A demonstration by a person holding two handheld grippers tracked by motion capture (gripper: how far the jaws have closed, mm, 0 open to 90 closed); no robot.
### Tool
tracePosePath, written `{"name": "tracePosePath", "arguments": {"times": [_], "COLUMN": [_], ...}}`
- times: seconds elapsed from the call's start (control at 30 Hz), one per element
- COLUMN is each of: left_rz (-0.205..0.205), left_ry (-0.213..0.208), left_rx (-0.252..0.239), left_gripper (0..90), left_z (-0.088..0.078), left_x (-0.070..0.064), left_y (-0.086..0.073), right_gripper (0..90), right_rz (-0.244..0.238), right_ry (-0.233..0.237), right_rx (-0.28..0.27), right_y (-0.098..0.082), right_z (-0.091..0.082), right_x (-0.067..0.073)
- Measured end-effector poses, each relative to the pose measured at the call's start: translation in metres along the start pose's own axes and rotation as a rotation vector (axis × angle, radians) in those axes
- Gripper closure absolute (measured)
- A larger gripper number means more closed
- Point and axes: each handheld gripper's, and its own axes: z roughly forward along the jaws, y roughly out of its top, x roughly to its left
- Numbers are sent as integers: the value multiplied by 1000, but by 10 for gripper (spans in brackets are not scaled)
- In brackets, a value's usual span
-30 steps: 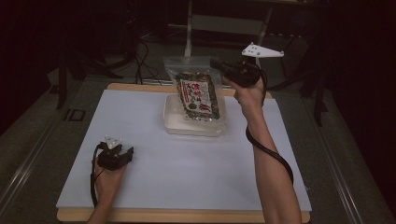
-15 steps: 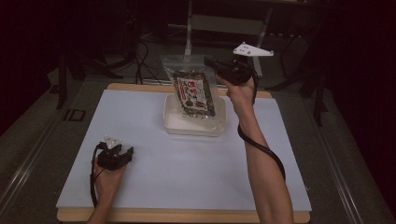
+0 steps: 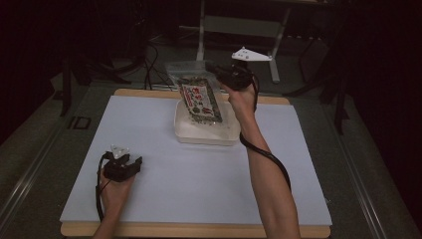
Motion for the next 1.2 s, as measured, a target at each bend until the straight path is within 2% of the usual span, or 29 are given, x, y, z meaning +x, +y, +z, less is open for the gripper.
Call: {"name": "tracePosePath", "arguments": {"times": [0.17,0.37,0.63,0.73,0.83,0.9,0.97,1.03,1.2], "left_rz": [1,14,19,20,24,24,26,28,28], "left_ry": [0,7,13,12,13,13,13,13,14], "left_rx": [-1,7,10,12,13,13,14,15,17], "left_gripper": [499,497,496,496,496,496,496,496,495], "left_z": [0,0,0,0,0,0,1,1,1], "left_x": [0,-1,-3,-3,-3,-3,-3,-3,-3], "left_y": [0,0,0,0,0,0,0,0,0], "right_gripper": [897,892,857,835,824,824,823,833,845], "right_rz": [-15,-17,-77,-100,-146,-114,-96,-102,-76], "right_ry": [19,35,30,30,8,37,45,29,6], "right_rx": [31,79,187,230,309,289,274,275,258], "right_y": [-4,-14,-15,-19,-30,-35,-38,-38,-37], "right_z": [4,-13,-38,-40,-36,-37,-37,-35,-27], "right_x": [1,-7,-13,-11,-8,-9,-8,-6,1]}}
